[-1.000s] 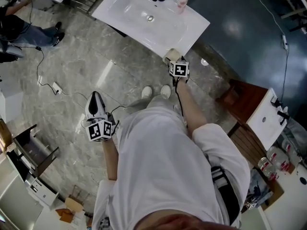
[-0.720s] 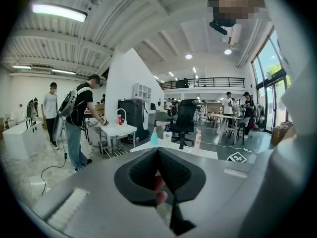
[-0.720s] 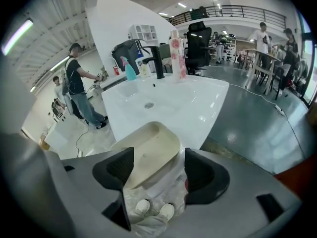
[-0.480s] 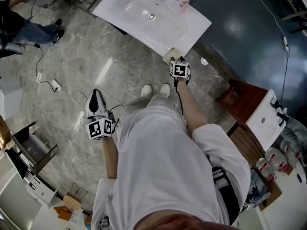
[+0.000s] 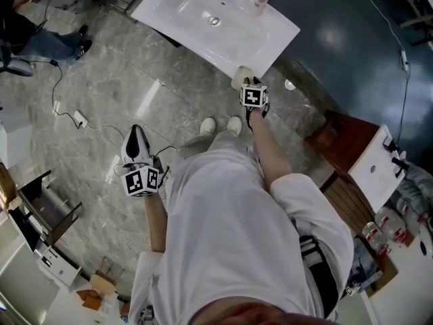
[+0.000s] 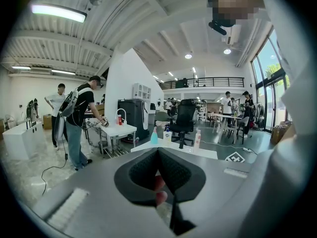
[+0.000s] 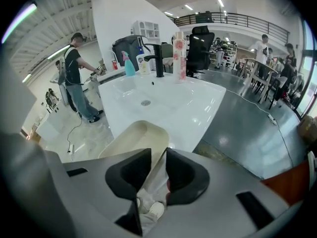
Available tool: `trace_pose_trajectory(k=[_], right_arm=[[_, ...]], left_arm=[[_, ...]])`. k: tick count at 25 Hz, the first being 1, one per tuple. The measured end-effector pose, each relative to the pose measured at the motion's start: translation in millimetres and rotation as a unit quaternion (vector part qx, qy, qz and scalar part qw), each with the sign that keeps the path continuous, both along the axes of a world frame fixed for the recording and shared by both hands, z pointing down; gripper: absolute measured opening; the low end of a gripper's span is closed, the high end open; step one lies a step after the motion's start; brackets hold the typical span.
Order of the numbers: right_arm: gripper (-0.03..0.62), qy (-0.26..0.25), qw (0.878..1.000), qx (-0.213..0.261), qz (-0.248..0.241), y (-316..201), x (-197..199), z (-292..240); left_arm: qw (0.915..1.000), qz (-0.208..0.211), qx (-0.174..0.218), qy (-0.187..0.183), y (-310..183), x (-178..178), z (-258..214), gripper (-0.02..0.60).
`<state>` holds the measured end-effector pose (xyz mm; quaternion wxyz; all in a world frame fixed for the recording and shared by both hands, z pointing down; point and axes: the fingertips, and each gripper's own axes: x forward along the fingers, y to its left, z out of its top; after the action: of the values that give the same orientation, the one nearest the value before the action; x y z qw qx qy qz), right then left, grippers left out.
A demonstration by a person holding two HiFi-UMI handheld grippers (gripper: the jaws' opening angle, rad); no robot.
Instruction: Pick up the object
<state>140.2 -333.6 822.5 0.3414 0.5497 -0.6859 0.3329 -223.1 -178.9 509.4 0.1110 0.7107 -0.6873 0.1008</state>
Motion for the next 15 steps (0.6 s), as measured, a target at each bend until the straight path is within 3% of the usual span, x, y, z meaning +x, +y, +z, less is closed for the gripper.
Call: trace_pose_trajectory(k=[3,15], right_arm=[[0.046,0.010,1.000,0.000,-0.007,0,2,1],[0.015,0.012,0.999,0.017,-0.039,-7,2,-10]], left_arm=[[1.0000,0.000,-0.002,0.001,1,0,2,-0.002],[1.0000,0.001,0.002,0.007,3,5,4,-0.002]])
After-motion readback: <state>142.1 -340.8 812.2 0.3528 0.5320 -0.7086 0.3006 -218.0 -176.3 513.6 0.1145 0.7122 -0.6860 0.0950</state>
